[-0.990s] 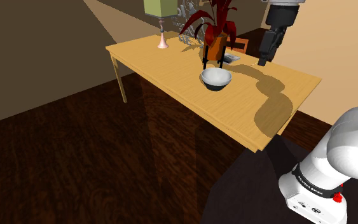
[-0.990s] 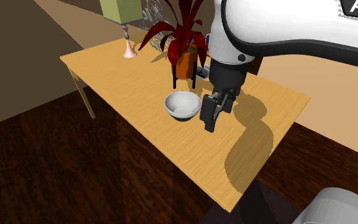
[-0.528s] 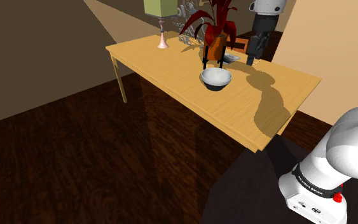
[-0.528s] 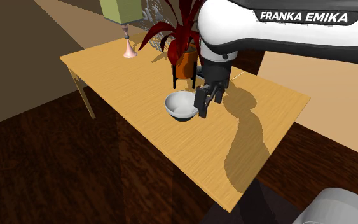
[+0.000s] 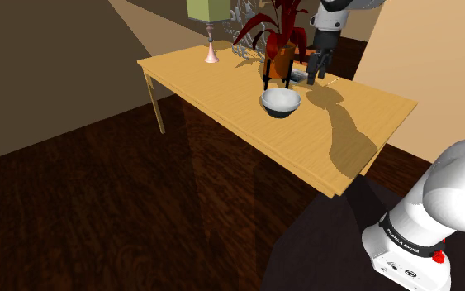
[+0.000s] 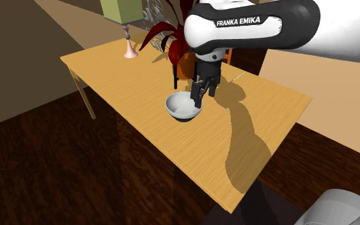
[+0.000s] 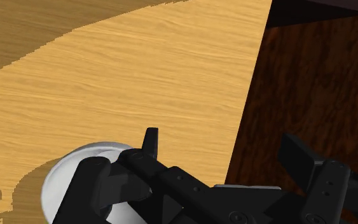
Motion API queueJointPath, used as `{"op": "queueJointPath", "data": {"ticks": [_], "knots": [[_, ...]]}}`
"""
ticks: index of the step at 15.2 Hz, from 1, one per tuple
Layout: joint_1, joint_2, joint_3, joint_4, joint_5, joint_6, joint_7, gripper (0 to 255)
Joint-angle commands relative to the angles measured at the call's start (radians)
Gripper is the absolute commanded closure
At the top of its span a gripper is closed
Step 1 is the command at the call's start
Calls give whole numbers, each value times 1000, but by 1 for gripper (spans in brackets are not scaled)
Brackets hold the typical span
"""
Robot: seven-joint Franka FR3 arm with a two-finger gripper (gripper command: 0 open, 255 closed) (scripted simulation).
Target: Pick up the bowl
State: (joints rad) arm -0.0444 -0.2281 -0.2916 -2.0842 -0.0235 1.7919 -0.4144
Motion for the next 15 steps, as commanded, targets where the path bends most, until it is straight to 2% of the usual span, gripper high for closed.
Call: {"op": "queueJointPath", "data": {"ticks": [1,8,15], "knots": [[-6,75,-22,54,15,18,-37,0],[-46,348,-72,267,100,58,-159,0],[-131,644,-77,567,200,30,-255,0]]}}
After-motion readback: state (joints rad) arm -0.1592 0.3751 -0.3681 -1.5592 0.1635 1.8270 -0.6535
